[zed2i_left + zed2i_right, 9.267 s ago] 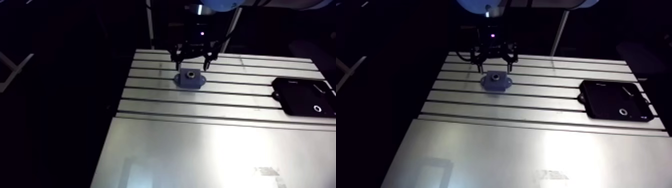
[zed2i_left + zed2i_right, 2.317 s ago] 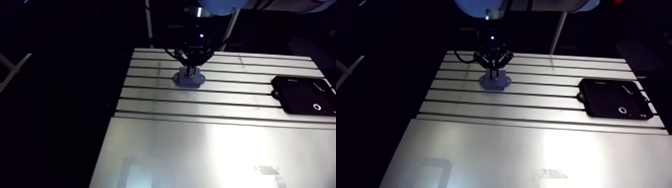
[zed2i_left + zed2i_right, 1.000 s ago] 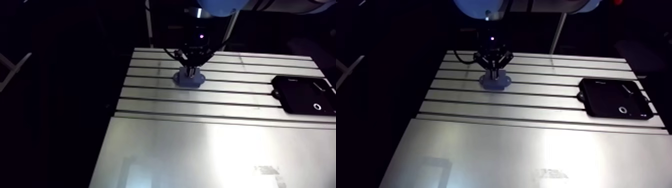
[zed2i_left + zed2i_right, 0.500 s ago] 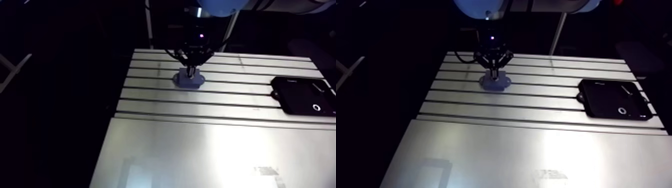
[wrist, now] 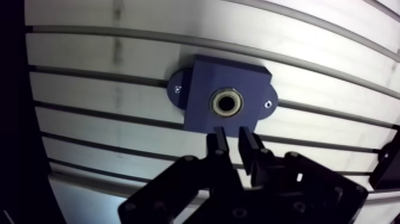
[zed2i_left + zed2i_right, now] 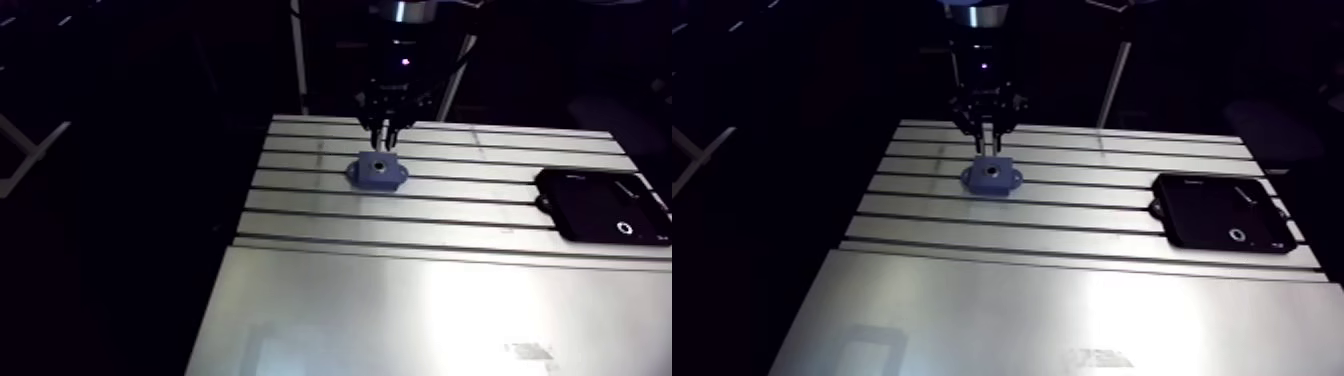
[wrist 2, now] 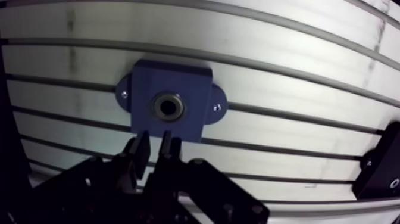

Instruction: Pick up the bearing and press it into the housing until flush.

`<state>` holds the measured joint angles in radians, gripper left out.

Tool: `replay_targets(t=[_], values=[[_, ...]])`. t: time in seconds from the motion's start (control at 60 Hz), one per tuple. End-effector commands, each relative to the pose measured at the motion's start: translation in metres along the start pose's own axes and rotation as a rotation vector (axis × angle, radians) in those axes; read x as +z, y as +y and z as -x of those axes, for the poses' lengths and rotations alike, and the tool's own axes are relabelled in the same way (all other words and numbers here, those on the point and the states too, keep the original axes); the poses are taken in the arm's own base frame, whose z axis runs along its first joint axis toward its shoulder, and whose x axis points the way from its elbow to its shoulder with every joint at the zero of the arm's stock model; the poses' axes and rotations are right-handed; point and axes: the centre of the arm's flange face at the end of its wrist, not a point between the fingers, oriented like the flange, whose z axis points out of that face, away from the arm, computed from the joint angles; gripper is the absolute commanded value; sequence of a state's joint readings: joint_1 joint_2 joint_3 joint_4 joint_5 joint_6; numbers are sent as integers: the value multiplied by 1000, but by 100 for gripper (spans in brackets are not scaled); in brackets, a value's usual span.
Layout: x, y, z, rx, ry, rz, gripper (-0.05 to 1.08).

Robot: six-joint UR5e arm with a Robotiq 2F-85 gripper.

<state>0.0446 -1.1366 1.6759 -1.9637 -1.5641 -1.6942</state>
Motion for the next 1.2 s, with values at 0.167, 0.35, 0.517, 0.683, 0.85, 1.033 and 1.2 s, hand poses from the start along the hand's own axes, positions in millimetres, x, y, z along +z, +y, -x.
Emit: replay_targets(t=[0.167, 0.35, 0.517, 0.683, 0.85, 1.033, 1.2], values=[[-100, 15, 20, 24, -59, 31, 0], [-177, 49, 40, 88, 6, 28, 0], [-209, 62, 64, 117, 37, 32, 0], [-232, 65, 85, 131, 77, 37, 0], [-242, 70, 100, 147, 93, 40, 0], [-243, 70, 107, 151, 98, 38, 0], [-244, 68, 108, 149, 105, 33, 0]])
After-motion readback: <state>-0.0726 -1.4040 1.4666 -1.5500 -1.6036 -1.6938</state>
